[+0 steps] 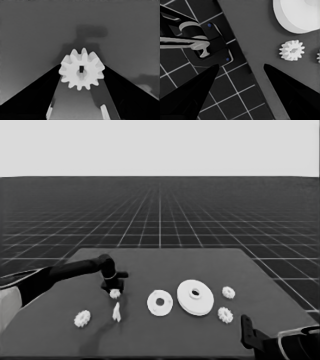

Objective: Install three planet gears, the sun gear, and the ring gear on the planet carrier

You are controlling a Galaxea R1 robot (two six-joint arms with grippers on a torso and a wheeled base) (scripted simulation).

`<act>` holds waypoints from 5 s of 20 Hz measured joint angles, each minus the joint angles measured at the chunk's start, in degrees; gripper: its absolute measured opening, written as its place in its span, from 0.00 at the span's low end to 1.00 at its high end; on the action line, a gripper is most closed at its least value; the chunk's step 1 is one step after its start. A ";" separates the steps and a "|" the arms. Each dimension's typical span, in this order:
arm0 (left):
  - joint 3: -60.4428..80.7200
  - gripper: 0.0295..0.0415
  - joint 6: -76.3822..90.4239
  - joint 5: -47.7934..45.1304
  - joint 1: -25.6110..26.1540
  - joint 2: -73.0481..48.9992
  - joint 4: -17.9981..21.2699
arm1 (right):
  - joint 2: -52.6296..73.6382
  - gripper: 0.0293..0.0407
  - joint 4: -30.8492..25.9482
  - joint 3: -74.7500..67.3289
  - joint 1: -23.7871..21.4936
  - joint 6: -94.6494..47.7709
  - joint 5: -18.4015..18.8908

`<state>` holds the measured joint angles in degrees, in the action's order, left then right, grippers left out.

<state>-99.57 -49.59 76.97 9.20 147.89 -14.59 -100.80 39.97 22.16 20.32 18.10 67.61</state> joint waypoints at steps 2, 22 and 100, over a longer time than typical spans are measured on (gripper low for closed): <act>0.00 0.14 0.00 0.00 0.00 0.00 0.00 | 0.00 0.81 0.00 0.00 0.00 0.00 0.00; -4.31 0.14 -19.73 9.75 -10.41 25.60 6.30 | 0.00 0.81 0.00 0.00 0.00 0.00 0.00; 30.02 0.14 -41.52 13.42 -8.59 12.52 3.36 | 0.00 0.81 0.00 0.00 0.00 0.00 0.00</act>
<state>-69.55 -91.11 90.39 0.61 160.41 -11.23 -100.80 39.97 22.16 20.32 18.10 67.61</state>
